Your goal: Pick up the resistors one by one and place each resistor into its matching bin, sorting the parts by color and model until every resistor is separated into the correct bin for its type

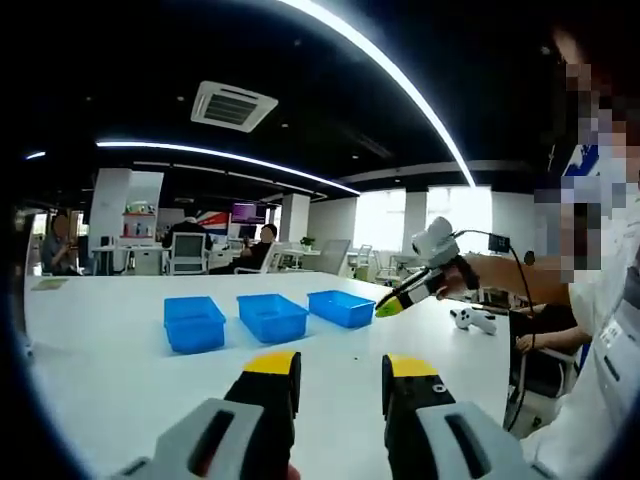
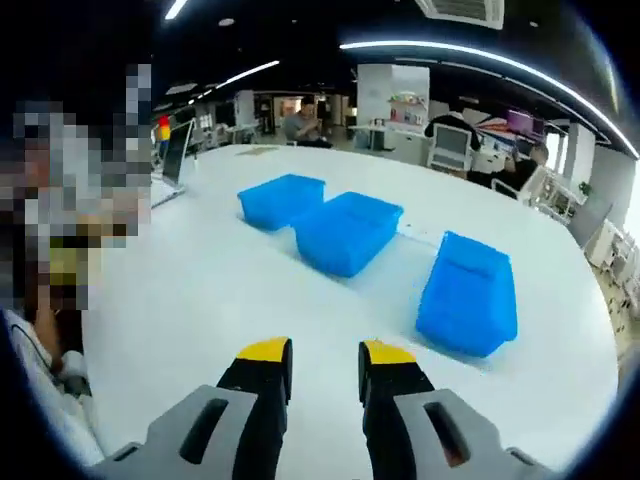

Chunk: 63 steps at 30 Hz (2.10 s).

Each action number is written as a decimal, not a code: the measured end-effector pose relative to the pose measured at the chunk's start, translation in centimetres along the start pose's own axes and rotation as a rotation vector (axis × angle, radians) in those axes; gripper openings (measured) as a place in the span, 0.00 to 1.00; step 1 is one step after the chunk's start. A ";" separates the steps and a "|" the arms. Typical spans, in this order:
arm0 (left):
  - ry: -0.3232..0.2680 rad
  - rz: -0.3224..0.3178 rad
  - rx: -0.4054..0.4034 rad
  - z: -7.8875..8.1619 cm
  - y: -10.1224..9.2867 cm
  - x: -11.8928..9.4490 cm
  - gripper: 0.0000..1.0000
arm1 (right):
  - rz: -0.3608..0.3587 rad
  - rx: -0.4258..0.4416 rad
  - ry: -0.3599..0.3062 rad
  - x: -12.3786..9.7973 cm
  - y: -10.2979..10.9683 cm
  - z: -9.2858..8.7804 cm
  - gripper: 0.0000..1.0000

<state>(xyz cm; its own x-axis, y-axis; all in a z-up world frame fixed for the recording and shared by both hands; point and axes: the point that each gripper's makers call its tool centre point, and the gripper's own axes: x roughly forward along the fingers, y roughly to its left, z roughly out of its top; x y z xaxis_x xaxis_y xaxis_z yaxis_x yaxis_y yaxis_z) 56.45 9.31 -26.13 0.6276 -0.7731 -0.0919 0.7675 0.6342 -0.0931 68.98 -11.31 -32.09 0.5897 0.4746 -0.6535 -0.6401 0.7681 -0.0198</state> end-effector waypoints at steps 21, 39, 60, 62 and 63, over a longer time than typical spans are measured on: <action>-0.013 0.028 -0.006 0.3 1.1 -0.8 0.34 | 0.017 -0.086 0.265 6.5 1.7 -3.8 0.23; -0.017 0.035 -0.002 0.4 0.8 -0.8 0.32 | 0.004 -0.132 0.194 6.8 0.6 -2.4 0.03; -0.016 0.028 -0.001 0.3 0.5 -0.6 0.32 | -0.084 0.093 -0.300 -6.7 -2.5 2.4 0.03; -0.014 0.028 -0.002 0.2 0.5 -0.5 0.32 | -0.111 0.128 -0.347 -8.0 -3.5 2.2 0.03; -0.013 0.028 -0.002 0.2 0.5 -0.5 0.32 | -0.128 0.147 -0.375 -8.6 -4.2 2.1 0.03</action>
<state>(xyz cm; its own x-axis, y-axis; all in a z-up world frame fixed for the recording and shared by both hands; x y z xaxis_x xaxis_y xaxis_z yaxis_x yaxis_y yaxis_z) 56.57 10.01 -25.95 0.6502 -0.7554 -0.0820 0.7496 0.6553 -0.0931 67.62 -17.68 -24.83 0.8157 0.4741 -0.3314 -0.4889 0.8713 0.0432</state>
